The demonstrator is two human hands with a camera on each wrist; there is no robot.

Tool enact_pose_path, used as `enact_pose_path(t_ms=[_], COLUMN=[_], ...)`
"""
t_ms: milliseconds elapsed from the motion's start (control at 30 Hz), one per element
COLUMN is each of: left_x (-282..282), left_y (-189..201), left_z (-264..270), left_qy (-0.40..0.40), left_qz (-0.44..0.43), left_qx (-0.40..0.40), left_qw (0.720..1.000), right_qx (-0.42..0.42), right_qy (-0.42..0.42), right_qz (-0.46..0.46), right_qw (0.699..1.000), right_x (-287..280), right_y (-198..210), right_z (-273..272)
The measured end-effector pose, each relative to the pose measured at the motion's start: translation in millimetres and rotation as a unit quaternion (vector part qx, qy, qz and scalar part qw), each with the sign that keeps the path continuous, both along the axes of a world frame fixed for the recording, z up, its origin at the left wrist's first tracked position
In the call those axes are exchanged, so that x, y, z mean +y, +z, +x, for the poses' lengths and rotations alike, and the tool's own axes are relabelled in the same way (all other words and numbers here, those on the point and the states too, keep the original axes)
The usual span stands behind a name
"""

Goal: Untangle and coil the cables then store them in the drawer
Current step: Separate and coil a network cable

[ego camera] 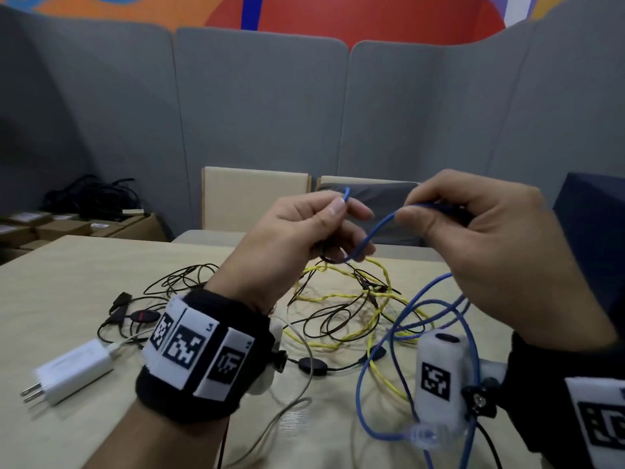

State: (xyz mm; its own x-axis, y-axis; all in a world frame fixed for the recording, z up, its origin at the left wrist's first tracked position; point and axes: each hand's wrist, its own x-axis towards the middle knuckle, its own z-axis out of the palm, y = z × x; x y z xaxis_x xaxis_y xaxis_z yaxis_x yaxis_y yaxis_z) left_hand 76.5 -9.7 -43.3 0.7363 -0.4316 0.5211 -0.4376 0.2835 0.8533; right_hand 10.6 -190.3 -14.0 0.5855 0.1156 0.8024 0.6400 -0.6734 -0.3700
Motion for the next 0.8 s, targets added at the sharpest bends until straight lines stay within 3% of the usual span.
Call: enact_pose_path(t_ms=[167, 333, 433, 533, 733, 800], left_x=[0.5, 3.8, 5.2, 5.0, 11.4, 12.1], left_y=[-4.5, -4.9, -4.8, -4.4, 2.6, 3.3], left_z=[2.1, -3.4, -5.3, -5.3, -0.9, 1.3], left_qy=[-0.004, -0.159, -0.272, -0.335, -0.384, -0.373], left_qz=[0.06, 0.061, -0.006, -0.093, -0.295, -0.315], left_qx=[-0.021, 0.023, 0.051, 0.074, 0.119, 0.115], left_qw=[0.998, 0.985, 0.961, 0.935, 0.867, 0.865], right_qx=[-0.021, -0.058, -0.074, -0.041, 0.09, 0.147], right_qy=[-0.018, -0.038, -0.043, -0.036, 0.028, 0.071], right_qz=[-0.001, 0.037, 0.063, 0.089, 0.148, 0.17], right_qw=[1.0, 0.997, 0.994, 0.995, 0.984, 0.972], right_x=[6.2, -4.8, -6.7, -7.2, -9.1, -7.6], right_y=[-0.6, -1.0, -3.2, -7.1, -15.9, -18.0], right_z=[-0.7, 4.4, 8.5, 15.1, 26.6, 28.0])
